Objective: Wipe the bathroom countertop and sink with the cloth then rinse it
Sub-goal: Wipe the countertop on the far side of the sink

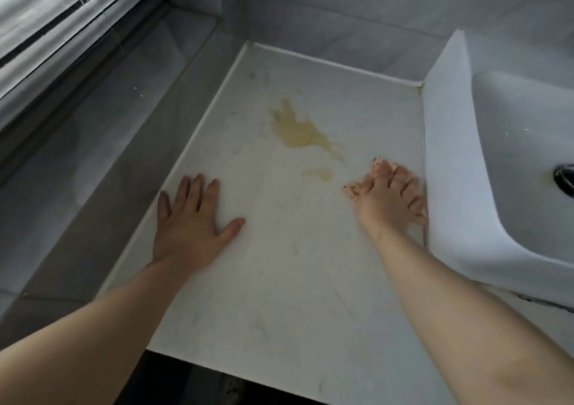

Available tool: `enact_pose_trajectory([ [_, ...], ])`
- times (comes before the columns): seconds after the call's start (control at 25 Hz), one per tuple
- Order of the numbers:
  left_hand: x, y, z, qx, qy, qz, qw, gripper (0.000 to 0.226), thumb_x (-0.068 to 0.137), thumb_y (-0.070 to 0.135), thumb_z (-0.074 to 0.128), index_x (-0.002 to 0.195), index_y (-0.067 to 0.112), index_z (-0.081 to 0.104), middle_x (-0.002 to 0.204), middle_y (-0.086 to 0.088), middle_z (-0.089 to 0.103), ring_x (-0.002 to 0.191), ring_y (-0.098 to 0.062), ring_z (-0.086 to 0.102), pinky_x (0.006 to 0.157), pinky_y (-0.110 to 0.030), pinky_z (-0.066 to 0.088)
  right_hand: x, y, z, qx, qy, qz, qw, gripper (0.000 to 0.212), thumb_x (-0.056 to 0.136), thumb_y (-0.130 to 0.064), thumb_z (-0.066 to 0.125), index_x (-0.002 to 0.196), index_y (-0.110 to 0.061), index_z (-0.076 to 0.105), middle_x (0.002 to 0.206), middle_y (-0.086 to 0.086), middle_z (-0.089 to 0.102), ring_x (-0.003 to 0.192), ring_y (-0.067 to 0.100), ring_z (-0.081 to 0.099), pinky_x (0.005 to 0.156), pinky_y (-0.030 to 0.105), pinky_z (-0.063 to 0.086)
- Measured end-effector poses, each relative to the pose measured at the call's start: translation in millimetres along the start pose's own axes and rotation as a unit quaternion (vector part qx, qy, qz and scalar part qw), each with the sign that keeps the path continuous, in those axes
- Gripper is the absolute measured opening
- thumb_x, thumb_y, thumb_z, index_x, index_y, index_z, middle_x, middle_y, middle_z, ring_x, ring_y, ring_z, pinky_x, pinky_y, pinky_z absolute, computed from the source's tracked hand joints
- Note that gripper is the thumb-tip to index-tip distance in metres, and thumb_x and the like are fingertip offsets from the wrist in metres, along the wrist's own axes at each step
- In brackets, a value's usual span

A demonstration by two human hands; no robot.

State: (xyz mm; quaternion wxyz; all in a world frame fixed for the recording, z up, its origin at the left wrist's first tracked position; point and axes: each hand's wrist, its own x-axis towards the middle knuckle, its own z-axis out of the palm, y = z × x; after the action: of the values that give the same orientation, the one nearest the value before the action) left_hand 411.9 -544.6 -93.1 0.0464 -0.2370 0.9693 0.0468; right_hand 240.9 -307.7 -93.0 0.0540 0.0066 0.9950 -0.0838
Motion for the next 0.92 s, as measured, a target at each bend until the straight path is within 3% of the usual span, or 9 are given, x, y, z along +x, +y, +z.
enact_pose_trajectory([
  [0.08, 1, 2, 0, 0.017, -0.011, 0.0, 1.0, 0.099, 0.063, 0.075, -0.005, 0.148, 0.025, 0.001, 0.158, -0.001, -0.002, 0.144, -0.019, -0.008, 0.113, -0.044, -0.004, -39, -32, 17, -0.017, 0.021, -0.173, 0.985, 0.057, 0.091, -0.044, 0.035, 0.145, -0.027, 0.033, 0.151, 0.014, 0.032, 0.141, 0.037, 0.021, 0.11, 0.058, 0.017],
  [0.2, 2, 2, -2, 0.02, -0.012, -0.001, 1.0, 0.098, 0.064, 0.074, -0.007, 0.148, 0.024, -0.002, 0.158, -0.001, -0.005, 0.143, -0.019, -0.01, 0.113, -0.045, -0.006, -83, -37, 29, -0.053, 0.005, -0.414, 0.909, 0.059, 0.08, -0.05, 0.036, 0.133, -0.029, 0.052, 0.135, 0.007, 0.055, 0.127, 0.033, 0.048, 0.102, 0.052, 0.036],
  [0.28, 1, 2, -1, 0.017, -0.001, 0.0, 1.0, 0.097, 0.066, 0.074, -0.004, 0.149, 0.023, 0.003, 0.158, -0.002, -0.001, 0.144, -0.019, -0.006, 0.113, -0.045, -0.006, -41, -17, 22, -0.059, 0.019, -0.373, 0.926, 0.061, 0.081, -0.046, 0.032, 0.134, -0.023, 0.051, 0.137, 0.011, 0.053, 0.126, 0.037, 0.047, 0.101, 0.052, 0.036],
  [0.44, 1, 3, -1, 0.027, -0.003, 0.002, 1.0, 0.096, 0.066, 0.074, -0.006, 0.149, 0.024, -0.002, 0.158, 0.0, -0.005, 0.143, -0.018, -0.01, 0.112, -0.043, -0.009, 39, -19, -1, 0.006, 0.006, -0.044, 0.999, 0.057, 0.096, -0.041, 0.027, 0.149, -0.021, 0.024, 0.157, 0.013, 0.015, 0.144, 0.035, 0.008, 0.114, 0.053, 0.01],
  [0.52, 2, 2, -2, 0.027, -0.006, 0.003, 1.0, 0.095, 0.066, 0.073, -0.007, 0.148, 0.024, -0.004, 0.157, 0.0, -0.006, 0.143, -0.017, -0.011, 0.112, -0.043, -0.01, 18, -56, 13, -0.004, 0.016, -0.124, 0.992, 0.059, 0.092, -0.043, 0.023, 0.148, -0.023, 0.027, 0.156, 0.01, 0.02, 0.144, 0.035, 0.013, 0.113, 0.052, 0.012],
  [0.68, 1, 1, -3, 0.014, -0.003, 0.005, 1.0, 0.095, 0.068, 0.073, -0.005, 0.149, 0.024, -0.002, 0.157, 0.0, -0.006, 0.143, -0.017, -0.011, 0.112, -0.043, -0.01, -43, -54, 31, -0.031, 0.019, -0.46, 0.887, 0.059, 0.082, -0.042, 0.034, 0.135, -0.022, 0.05, 0.138, 0.009, 0.053, 0.129, 0.033, 0.046, 0.104, 0.043, 0.028],
  [0.76, 1, 2, -2, 0.02, -0.002, 0.006, 1.0, 0.094, 0.068, 0.072, -0.007, 0.148, 0.024, -0.004, 0.157, 0.0, -0.007, 0.143, -0.017, -0.012, 0.112, -0.043, -0.012, -6, -28, 21, -0.032, 0.033, -0.402, 0.914, 0.057, 0.086, -0.039, 0.033, 0.138, -0.02, 0.046, 0.143, 0.011, 0.047, 0.133, 0.034, 0.039, 0.108, 0.046, 0.029],
  [0.84, 1, 1, -1, 0.027, 0.001, 0.005, 1.0, 0.091, 0.069, 0.07, -0.01, 0.148, 0.025, -0.006, 0.157, 0.001, -0.008, 0.143, -0.016, -0.012, 0.111, -0.042, -0.012, 30, -26, 8, -0.01, 0.021, -0.198, 0.98, 0.055, 0.094, -0.036, 0.031, 0.146, -0.02, 0.032, 0.154, 0.011, 0.026, 0.143, 0.034, 0.019, 0.114, 0.049, 0.017],
  [0.92, 1, 2, 0, 0.02, 0.017, 0.005, 1.0, 0.086, 0.073, 0.064, -0.01, 0.149, 0.024, 0.002, 0.158, 0.0, -0.001, 0.144, -0.016, -0.006, 0.113, -0.042, -0.008, 26, -53, 10, 0.007, 0.004, -0.125, 0.992, 0.054, 0.097, -0.037, 0.028, 0.15, -0.024, 0.021, 0.158, 0.007, 0.013, 0.145, 0.031, 0.006, 0.116, 0.048, 0.008],
])
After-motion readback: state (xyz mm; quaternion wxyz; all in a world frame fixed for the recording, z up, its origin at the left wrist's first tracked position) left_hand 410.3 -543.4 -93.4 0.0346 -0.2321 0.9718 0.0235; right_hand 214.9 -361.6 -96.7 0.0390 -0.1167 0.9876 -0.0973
